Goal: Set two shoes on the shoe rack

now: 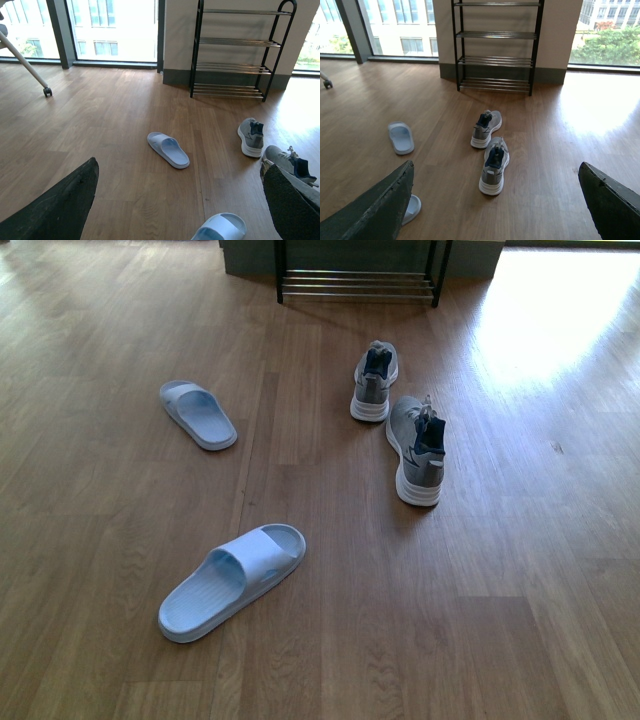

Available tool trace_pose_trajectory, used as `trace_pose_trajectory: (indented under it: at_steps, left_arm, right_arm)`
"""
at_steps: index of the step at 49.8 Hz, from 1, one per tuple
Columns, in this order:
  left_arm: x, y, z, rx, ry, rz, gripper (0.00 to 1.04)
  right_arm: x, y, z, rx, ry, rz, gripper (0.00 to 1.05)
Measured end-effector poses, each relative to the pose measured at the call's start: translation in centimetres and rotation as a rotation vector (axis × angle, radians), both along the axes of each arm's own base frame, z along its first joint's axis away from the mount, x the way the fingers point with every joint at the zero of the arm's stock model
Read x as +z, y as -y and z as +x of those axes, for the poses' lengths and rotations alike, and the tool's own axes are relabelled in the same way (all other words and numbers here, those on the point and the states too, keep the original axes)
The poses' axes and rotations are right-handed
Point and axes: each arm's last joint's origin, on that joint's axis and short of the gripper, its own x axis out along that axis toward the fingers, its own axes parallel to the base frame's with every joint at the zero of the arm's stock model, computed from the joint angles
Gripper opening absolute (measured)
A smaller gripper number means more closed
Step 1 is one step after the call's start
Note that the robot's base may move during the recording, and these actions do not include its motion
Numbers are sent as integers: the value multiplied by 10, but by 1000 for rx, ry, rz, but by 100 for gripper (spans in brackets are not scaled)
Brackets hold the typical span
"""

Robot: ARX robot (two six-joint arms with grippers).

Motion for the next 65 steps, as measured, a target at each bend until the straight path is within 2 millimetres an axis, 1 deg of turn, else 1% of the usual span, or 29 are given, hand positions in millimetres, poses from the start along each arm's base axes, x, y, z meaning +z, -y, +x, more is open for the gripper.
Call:
trace_pose_trajectory:
  at_steps: [65]
  left_arm:
    - [0,0,0,0,0,0,95]
  right_arm:
    - [0,0,0,0,0,0,96]
